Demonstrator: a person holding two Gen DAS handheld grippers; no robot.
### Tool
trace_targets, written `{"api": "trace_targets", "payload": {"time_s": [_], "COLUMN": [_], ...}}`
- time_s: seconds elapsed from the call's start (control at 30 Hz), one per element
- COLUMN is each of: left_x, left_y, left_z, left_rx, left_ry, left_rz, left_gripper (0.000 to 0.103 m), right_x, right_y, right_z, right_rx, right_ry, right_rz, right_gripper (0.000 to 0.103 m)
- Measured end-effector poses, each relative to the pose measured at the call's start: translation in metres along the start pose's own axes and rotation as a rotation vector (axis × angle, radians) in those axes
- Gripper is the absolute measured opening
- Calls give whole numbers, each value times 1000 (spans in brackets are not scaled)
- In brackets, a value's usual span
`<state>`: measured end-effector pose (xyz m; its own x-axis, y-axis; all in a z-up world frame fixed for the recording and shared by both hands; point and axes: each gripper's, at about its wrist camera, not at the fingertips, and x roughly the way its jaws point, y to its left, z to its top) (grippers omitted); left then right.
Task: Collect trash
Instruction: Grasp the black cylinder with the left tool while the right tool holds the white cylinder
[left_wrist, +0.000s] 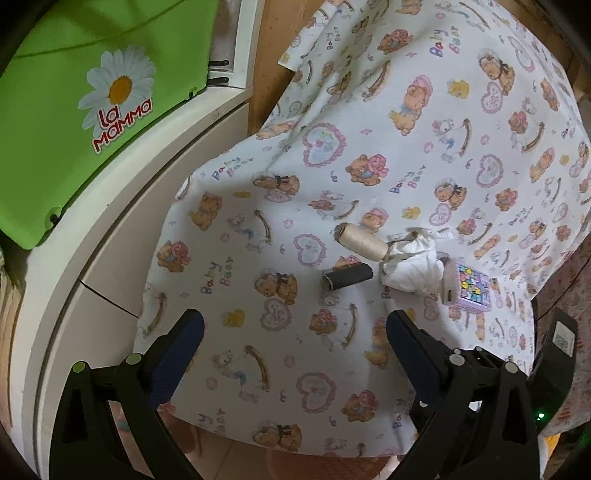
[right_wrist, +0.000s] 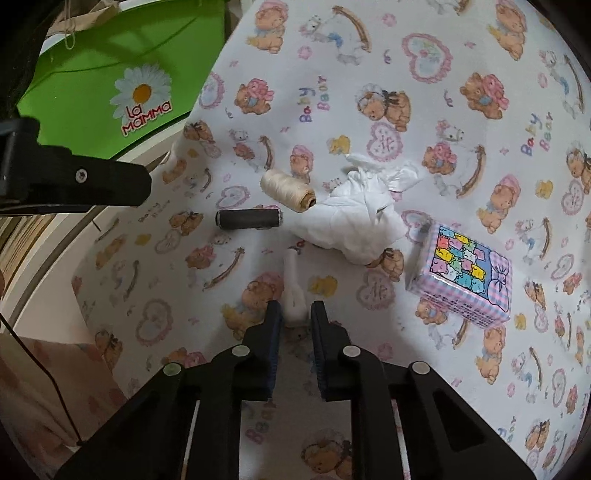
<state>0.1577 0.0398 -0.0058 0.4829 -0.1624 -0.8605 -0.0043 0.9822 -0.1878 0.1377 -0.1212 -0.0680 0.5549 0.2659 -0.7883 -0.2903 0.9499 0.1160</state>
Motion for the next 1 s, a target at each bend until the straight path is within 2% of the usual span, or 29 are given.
{"api": "trace_targets", "payload": {"time_s": [0.13,0.3,0.4,0.5,0.57,0.73,0.9,1.0], "left_x": [-2,-2,13,28,39,60,68,68], "left_y": [1,1,-9,-21,-28,-36,-49,-59], "left_z": [0,10,22,26,26,28,26,22], "left_rx": [-5,-18,35,93,118,97,170,230], "left_ry": [-12,-55,-44,-23,6,77,81,42], "left_rz": [8,-23,-30,-25,-26,-80,-17,48], "left_gripper": [98,98,96,88,78,69,65,52], "right_x": [-10,-35,-45,-52,-54,-57,-63,-67], "right_y": [-4,-17,-22,-30,-33,-40,-51,-58], "right_z": [-2,-4,-6,-8,-8,-10,-14,-17], "right_rx": [7,49,54,78,87,85,98,111], "right_ry": [-21,-61,-79,-92,-93,-92,-90,-91], "right_rz": [-5,-8,-30,-44,-38,-55,-53,-51], "right_gripper": [17,17,17,17,17,17,17,17]}}
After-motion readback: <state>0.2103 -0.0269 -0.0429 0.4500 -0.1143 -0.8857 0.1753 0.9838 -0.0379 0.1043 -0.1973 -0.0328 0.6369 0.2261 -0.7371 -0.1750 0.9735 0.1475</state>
